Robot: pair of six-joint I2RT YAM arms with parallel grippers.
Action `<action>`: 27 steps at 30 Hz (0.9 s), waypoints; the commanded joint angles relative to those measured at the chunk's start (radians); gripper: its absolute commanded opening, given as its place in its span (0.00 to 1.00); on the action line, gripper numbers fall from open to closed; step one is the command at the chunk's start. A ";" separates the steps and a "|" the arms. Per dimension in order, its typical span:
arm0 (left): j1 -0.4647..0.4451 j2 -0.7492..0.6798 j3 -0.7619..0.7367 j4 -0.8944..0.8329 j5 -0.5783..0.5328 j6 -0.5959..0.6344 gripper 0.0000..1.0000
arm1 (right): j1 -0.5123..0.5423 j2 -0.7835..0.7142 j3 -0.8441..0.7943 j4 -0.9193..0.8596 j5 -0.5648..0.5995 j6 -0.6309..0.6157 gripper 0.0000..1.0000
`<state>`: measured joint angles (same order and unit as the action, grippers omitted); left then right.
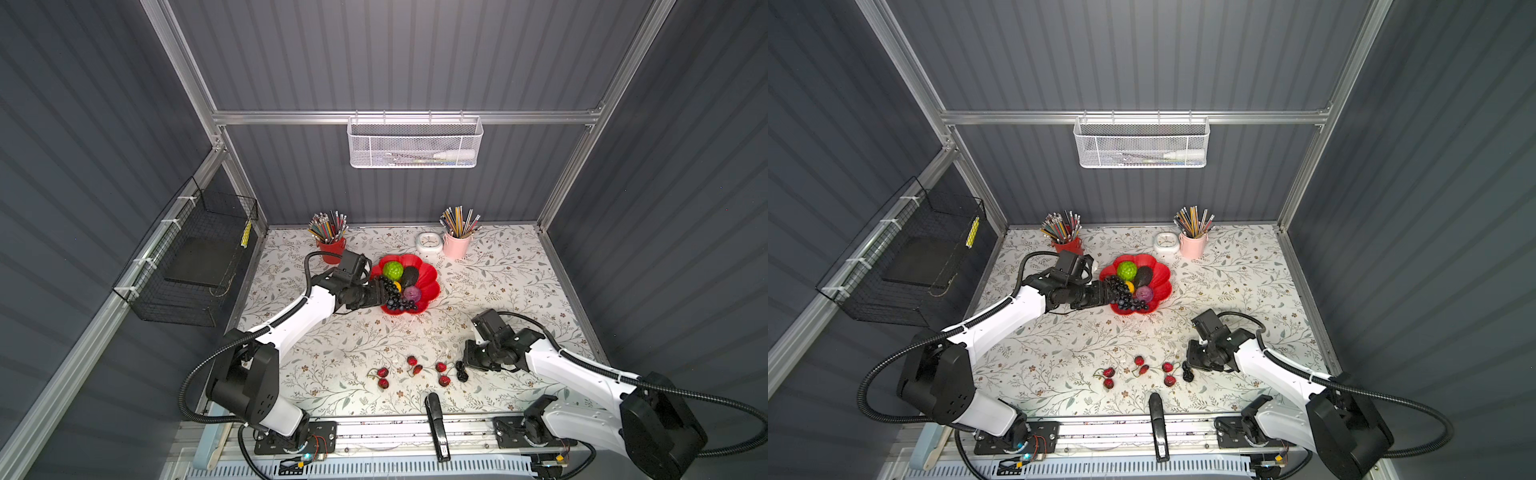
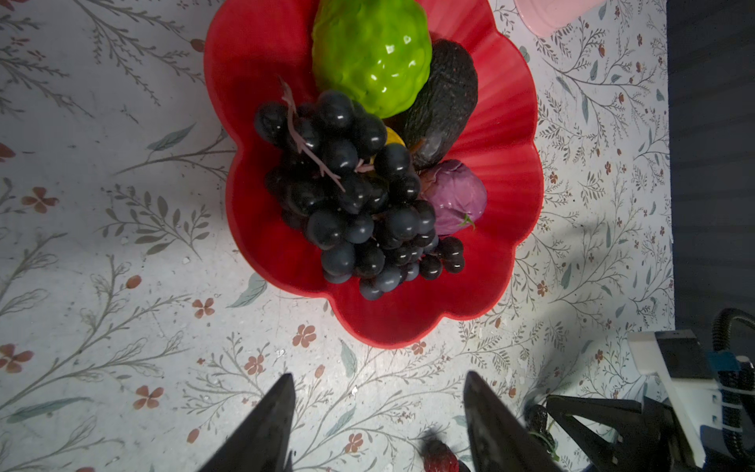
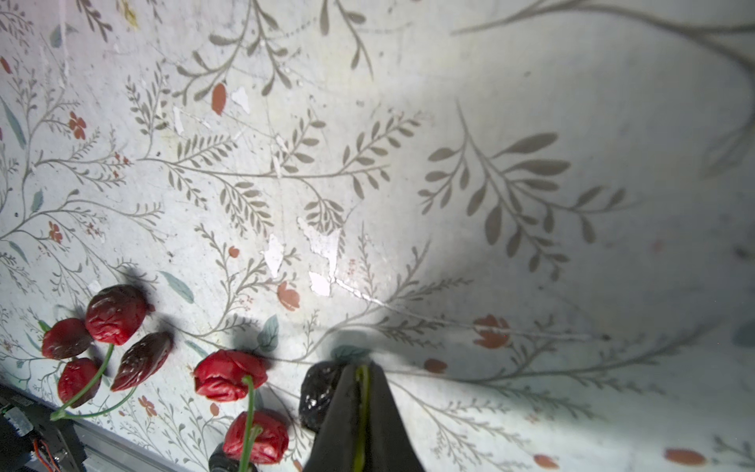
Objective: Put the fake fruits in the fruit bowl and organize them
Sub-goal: 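Move the right gripper down onto the dark cherry pair and close it, then lift the dark cherries with the right gripper and carry them over the bowl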
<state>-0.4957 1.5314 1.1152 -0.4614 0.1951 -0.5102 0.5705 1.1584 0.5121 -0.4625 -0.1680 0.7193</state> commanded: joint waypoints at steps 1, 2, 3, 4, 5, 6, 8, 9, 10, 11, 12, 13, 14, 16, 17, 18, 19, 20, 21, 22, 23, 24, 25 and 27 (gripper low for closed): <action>0.005 -0.003 0.018 0.003 0.018 -0.013 0.66 | 0.004 -0.014 0.008 -0.008 0.018 -0.013 0.09; 0.005 -0.005 0.015 0.001 0.016 -0.014 0.66 | 0.004 -0.022 0.013 -0.012 0.021 -0.016 0.08; 0.005 -0.006 0.014 0.000 0.015 -0.014 0.66 | 0.004 -0.028 0.022 -0.021 0.029 -0.022 0.07; 0.005 -0.007 0.012 0.000 0.013 -0.015 0.66 | 0.004 -0.032 0.031 -0.029 0.035 -0.028 0.07; 0.005 -0.011 0.008 0.000 0.011 -0.015 0.66 | 0.004 -0.032 0.045 -0.041 0.042 -0.036 0.07; 0.005 -0.013 0.006 -0.001 0.007 -0.016 0.66 | 0.004 -0.059 0.064 -0.052 0.055 -0.046 0.06; 0.005 -0.018 -0.004 -0.001 0.001 -0.020 0.66 | 0.004 -0.074 0.100 -0.075 0.081 -0.067 0.06; 0.006 -0.023 -0.010 0.001 0.000 -0.023 0.66 | 0.004 -0.076 0.123 -0.079 0.099 -0.077 0.05; 0.005 -0.025 -0.016 0.003 0.000 -0.026 0.66 | 0.002 -0.076 0.139 -0.077 0.110 -0.085 0.05; 0.005 -0.028 -0.023 0.004 0.000 -0.030 0.66 | -0.002 -0.072 0.159 -0.071 0.118 -0.094 0.05; 0.005 -0.033 -0.029 0.002 0.000 -0.034 0.66 | -0.006 -0.063 0.181 -0.068 0.122 -0.106 0.04; 0.005 -0.038 -0.035 0.001 -0.001 -0.037 0.66 | -0.011 -0.053 0.205 -0.064 0.122 -0.116 0.04; 0.005 -0.047 -0.044 0.001 -0.001 -0.041 0.66 | -0.014 -0.045 0.235 -0.062 0.118 -0.131 0.04; 0.005 -0.068 -0.060 -0.005 -0.010 -0.045 0.66 | -0.021 0.018 0.297 -0.044 0.113 -0.161 0.04; 0.005 -0.079 -0.068 -0.007 -0.019 -0.049 0.66 | -0.026 0.046 0.331 -0.020 0.112 -0.178 0.04; 0.005 -0.091 -0.077 -0.011 -0.028 -0.054 0.66 | -0.034 0.082 0.365 0.009 0.104 -0.195 0.05; 0.005 -0.103 -0.085 -0.013 -0.033 -0.060 0.66 | -0.043 0.119 0.394 0.037 0.091 -0.208 0.05; 0.005 -0.115 -0.095 -0.017 -0.039 -0.069 0.66 | -0.059 0.166 0.440 0.057 0.064 -0.220 0.04; 0.005 -0.130 -0.103 -0.024 -0.048 -0.076 0.66 | -0.075 0.217 0.490 0.068 0.032 -0.232 0.04; 0.005 -0.144 -0.113 -0.027 -0.054 -0.084 0.66 | -0.084 0.258 0.532 0.088 0.015 -0.242 0.04; 0.005 -0.162 -0.126 -0.027 -0.060 -0.093 0.66 | -0.092 0.300 0.578 0.110 0.009 -0.257 0.04; 0.005 -0.180 -0.139 -0.026 -0.065 -0.101 0.66 | -0.098 0.340 0.615 0.128 0.006 -0.271 0.04; 0.005 -0.194 -0.151 -0.025 -0.068 -0.106 0.66 | -0.106 0.374 0.645 0.140 0.006 -0.280 0.04; 0.005 -0.217 -0.173 -0.026 -0.079 -0.118 0.66 | -0.124 0.453 0.705 0.169 -0.007 -0.290 0.04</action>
<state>-0.4957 1.3487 0.9733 -0.4633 0.1448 -0.5930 0.4652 1.5402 1.1561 -0.3515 -0.1383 0.4820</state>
